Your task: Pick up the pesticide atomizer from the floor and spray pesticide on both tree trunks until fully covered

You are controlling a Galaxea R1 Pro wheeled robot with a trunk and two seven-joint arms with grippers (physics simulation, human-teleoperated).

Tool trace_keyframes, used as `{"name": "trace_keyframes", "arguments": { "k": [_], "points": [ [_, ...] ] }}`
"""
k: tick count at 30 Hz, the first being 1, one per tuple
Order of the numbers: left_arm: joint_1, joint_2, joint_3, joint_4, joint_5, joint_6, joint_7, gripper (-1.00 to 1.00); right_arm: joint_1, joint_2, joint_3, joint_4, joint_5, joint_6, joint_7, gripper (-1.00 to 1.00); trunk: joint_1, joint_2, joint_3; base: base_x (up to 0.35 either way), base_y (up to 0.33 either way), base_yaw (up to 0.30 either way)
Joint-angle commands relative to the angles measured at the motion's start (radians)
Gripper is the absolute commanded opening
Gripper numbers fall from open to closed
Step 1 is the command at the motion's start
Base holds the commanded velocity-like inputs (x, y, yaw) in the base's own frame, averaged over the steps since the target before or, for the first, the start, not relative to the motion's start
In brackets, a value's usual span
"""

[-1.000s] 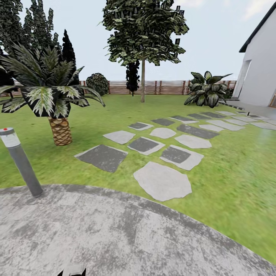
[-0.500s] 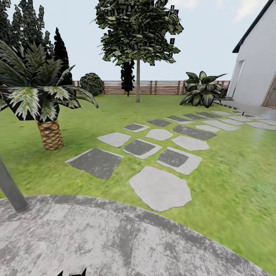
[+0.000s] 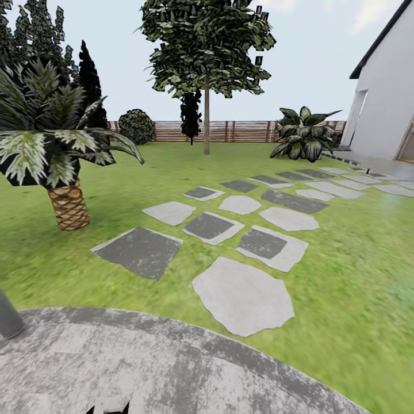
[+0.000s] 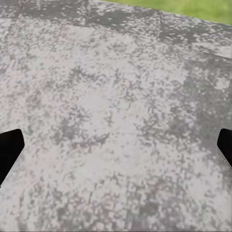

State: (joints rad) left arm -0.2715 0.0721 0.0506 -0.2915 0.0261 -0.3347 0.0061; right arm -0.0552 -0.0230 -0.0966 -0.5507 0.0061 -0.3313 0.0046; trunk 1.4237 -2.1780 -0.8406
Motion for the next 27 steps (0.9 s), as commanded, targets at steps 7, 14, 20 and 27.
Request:
{"name": "trace_keyframes", "arguments": {
  "k": [7, 14, 20, 27],
  "points": [
    [0.000, 0.000, 0.000, 0.000, 0.000, 0.000, 0.000, 1.00, 0.000, 0.001, 0.000, -0.001, -0.001, 0.000, -0.001, 1.00, 0.000, 0.000, 0.000, 0.340, 0.000, 0.000],
    [0.000, 0.000, 0.000, 0.000, 0.000, 0.000, 0.000, 1.00, 0.000, 0.001, 0.000, -0.001, -0.001, -0.001, -0.003, 1.00, 0.000, 0.000, 0.000, 0.340, 0.000, 0.000],
    [0.000, 0.000, 0.000, 0.000, 0.000, 0.000, 0.000, 1.00, 0.000, 0.002, 0.001, -0.001, -0.001, -0.002, -0.003, 1.00, 0.000, 0.000, 0.000, 0.340, 0.000, 0.000],
    [0.000, 0.000, 0.000, 0.000, 0.000, 0.000, 0.000, 1.00, 0.000, 0.002, 0.002, -0.001, -0.001, -0.002, -0.003, 1.00, 0.000, 0.000, 0.000, 0.340, 0.000, 0.000]
  ]
}}
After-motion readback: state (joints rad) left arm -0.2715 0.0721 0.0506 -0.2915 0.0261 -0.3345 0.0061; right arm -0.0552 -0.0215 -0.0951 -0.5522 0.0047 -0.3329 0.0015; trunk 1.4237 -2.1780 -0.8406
